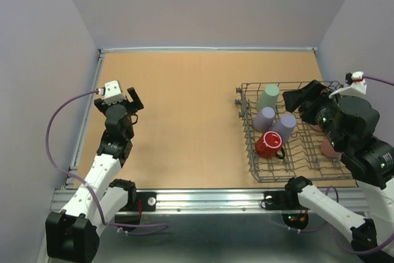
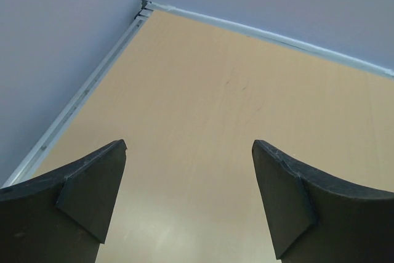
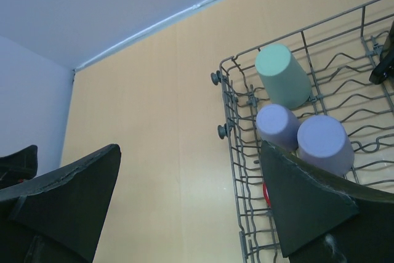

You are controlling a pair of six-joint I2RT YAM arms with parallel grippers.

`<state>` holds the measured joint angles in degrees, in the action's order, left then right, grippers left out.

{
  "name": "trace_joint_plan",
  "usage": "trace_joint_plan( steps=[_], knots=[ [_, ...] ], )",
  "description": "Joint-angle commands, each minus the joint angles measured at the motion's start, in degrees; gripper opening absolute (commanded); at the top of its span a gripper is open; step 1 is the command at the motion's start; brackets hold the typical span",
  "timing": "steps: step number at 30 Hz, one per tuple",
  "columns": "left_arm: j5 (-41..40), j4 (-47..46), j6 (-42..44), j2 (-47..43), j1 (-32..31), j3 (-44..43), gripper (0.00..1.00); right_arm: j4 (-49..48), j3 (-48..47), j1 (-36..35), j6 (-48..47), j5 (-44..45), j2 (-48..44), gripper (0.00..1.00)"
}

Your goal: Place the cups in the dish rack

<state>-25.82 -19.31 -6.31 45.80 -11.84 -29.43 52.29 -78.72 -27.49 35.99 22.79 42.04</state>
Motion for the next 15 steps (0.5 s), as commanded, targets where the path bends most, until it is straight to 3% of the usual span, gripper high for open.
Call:
trace_joint_plan(
  steps=[1, 15],
  knots=[
    [3.56, -15.37, 8.32, 2.09, 0.93, 4.80, 0.95, -1.23, -5.56, -0.29, -3.82, -0.99, -0.47, 1.00],
    [2.09, -46.59, 7.10, 21.61, 3.05, 14.92, 0.95, 7.91, -13.13, -0.38, -2.06, -1.17, 2.34, 1.00]
  ],
)
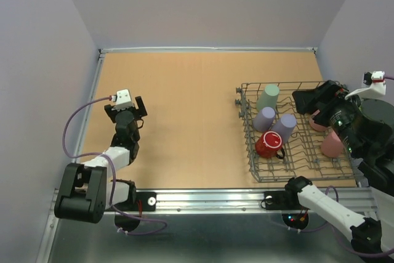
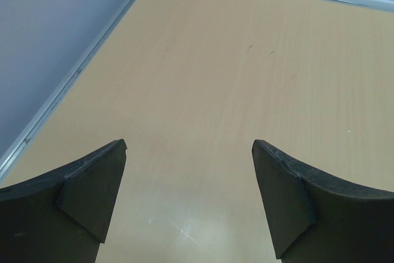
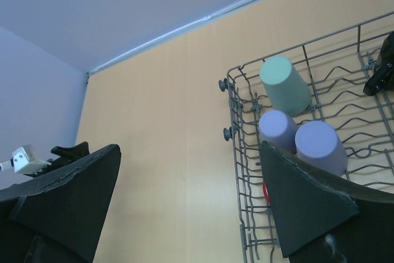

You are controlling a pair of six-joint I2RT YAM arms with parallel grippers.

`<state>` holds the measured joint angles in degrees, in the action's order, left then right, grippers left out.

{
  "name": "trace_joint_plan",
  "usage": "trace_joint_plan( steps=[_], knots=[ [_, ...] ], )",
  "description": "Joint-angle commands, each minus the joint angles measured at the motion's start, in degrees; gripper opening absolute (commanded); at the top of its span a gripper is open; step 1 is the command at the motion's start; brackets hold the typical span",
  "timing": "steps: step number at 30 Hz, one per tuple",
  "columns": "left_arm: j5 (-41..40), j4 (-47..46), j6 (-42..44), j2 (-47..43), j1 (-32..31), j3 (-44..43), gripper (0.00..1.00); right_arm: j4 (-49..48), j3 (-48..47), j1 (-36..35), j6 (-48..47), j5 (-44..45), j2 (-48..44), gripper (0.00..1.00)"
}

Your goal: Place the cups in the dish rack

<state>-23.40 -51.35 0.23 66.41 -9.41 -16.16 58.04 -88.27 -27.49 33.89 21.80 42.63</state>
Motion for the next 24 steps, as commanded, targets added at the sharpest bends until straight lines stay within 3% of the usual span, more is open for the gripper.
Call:
trace_joint_plan(
  steps=[1, 6, 10, 12, 15, 17, 18, 21, 23, 24],
  knots=[
    [0.10, -17.09, 0.65, 2.48, 0.88, 1.84, 0.95, 2.34, -3.84, -0.29, 0.12, -0.09, 2.01, 1.00],
    [-3.41, -17.90, 1.70, 8.11, 1.85, -1.59, 0.95, 2.78, -4.63, -0.29, 0.21, -1.14, 3.68, 1.00],
    [0.18, -21.94, 2.15, 11.79, 2.99, -2.82, 0.95, 2.87, -4.72, -0.38, 0.39, -2.46, 4.74, 1.00],
    [1.68, -29.92, 2.67, 15.30, 3.52, -0.63, 0.95, 2.87, -4.72, -0.29, 0.48, -2.82, 5.35, 1.00],
    [4.06, -29.06, 2.14, 14.80, 4.31, -0.89, 0.95, 3.04, -4.72, -0.29, 0.39, -3.34, 6.15, 1.00],
    [5.29, -34.67, 2.32, 15.41, 4.31, 2.35, 0.95, 3.04, -4.02, -0.29, 0.74, -3.35, 6.58, 1.00],
    [5.47, -37.48, 3.02, 16.98, 4.31, 2.71, 0.91, 2.96, -3.67, -0.38, 0.91, -3.08, 6.67, 1.00],
    [5.65, -35.83, 2.67, 16.55, 4.31, 2.19, 0.89, 2.52, -2.35, -0.29, 1.09, -2.21, 7.11, 1.00],
    [5.73, -35.92, 2.50, 16.38, 4.31, 2.36, 0.99, 1.82, -1.73, -0.29, 1.18, -1.94, 7.29, 1.00],
    [5.91, -36.88, 2.93, 16.82, 4.31, 2.54, 0.99, 0.94, -1.30, -0.29, 1.01, -1.85, 7.46, 1.00]
  ],
)
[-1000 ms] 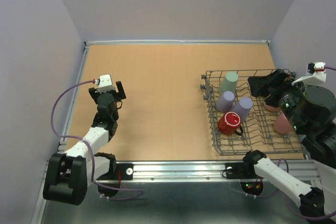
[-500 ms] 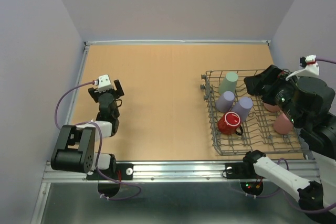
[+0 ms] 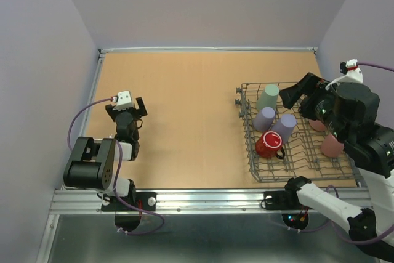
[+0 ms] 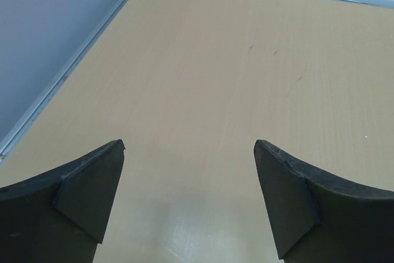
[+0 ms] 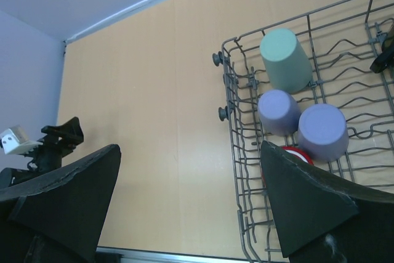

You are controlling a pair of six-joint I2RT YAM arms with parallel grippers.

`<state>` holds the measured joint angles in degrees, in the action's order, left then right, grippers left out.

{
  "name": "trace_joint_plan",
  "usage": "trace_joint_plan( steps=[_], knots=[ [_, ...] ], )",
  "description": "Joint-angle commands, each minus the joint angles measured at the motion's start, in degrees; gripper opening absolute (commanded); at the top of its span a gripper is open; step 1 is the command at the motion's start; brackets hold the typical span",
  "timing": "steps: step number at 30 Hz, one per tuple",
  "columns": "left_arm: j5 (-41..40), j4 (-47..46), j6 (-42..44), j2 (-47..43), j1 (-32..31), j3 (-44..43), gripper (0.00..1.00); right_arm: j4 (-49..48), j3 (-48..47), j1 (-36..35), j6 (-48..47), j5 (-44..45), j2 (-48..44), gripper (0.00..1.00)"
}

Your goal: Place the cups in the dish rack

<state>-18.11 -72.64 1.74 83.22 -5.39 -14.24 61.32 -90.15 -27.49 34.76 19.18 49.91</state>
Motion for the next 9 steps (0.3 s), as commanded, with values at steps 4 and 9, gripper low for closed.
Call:
trace_joint_plan(
  steps=[4, 9],
  knots=[
    [0.53, -16.48, 1.69, 0.10, 0.29, 0.88, 0.99, -4.88, 1.81, -0.38, 0.22, 0.77, 0.10, 1.00],
    [0.53, -16.83, 1.60, 0.10, 0.38, 0.88, 0.99, -9.19, 5.24, -0.29, -1.18, 1.30, -1.22, 1.00]
  ],
)
